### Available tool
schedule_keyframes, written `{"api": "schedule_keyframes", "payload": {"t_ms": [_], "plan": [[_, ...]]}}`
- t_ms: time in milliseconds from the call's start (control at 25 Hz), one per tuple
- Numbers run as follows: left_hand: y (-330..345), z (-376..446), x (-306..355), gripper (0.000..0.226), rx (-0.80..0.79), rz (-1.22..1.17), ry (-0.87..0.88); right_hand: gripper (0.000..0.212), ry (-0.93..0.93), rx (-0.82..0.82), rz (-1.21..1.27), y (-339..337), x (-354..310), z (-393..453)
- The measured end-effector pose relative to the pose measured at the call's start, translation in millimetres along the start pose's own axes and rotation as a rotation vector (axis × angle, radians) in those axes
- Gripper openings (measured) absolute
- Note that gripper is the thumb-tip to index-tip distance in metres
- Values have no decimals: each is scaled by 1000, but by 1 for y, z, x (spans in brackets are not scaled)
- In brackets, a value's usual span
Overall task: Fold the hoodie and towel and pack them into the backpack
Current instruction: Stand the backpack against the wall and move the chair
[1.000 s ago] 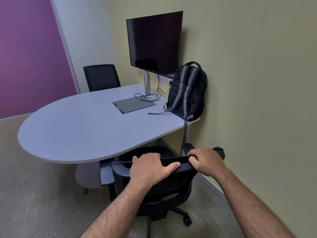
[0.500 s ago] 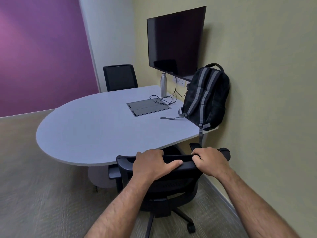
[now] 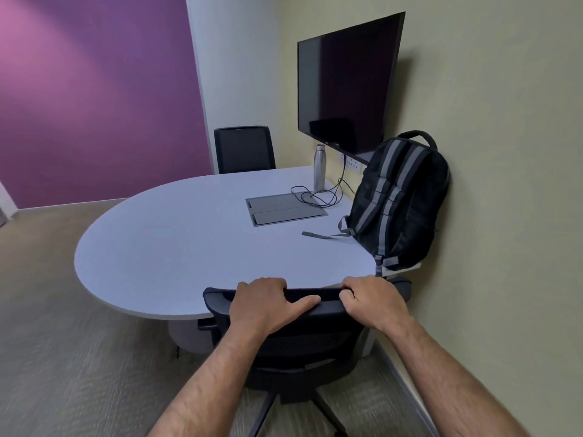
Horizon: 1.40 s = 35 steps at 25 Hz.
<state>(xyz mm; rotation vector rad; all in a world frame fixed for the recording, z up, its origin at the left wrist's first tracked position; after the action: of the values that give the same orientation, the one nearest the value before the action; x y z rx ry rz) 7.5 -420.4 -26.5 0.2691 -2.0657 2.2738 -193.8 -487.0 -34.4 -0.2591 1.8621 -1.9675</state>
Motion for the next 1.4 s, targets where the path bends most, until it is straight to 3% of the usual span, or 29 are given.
{"api": "schedule_keyframes", "payload": {"t_ms": [520, 1120, 1400], "plan": [[17, 63, 50, 87, -5, 44, -116, 34, -146, -7, -31, -4, 70, 67], [27, 104, 70, 93, -35, 22, -113, 61, -199, 28, -42, -7, 101, 105], [28, 120, 65, 90, -21, 26, -134, 64, -219, 27, -40, -9, 101, 117]]}}
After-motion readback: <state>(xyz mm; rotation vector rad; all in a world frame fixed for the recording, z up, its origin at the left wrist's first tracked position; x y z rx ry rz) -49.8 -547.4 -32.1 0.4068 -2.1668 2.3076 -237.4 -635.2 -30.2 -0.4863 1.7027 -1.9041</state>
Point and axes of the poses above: each hand's wrist, its own z-axis towards the middle knuckle, its own y-axis out of the palm, x = y × z, the point moved 5 cm from there along z, towards the middle knuckle, and after that the axes turned 6 degrees about -x, right-handed, at the moved point
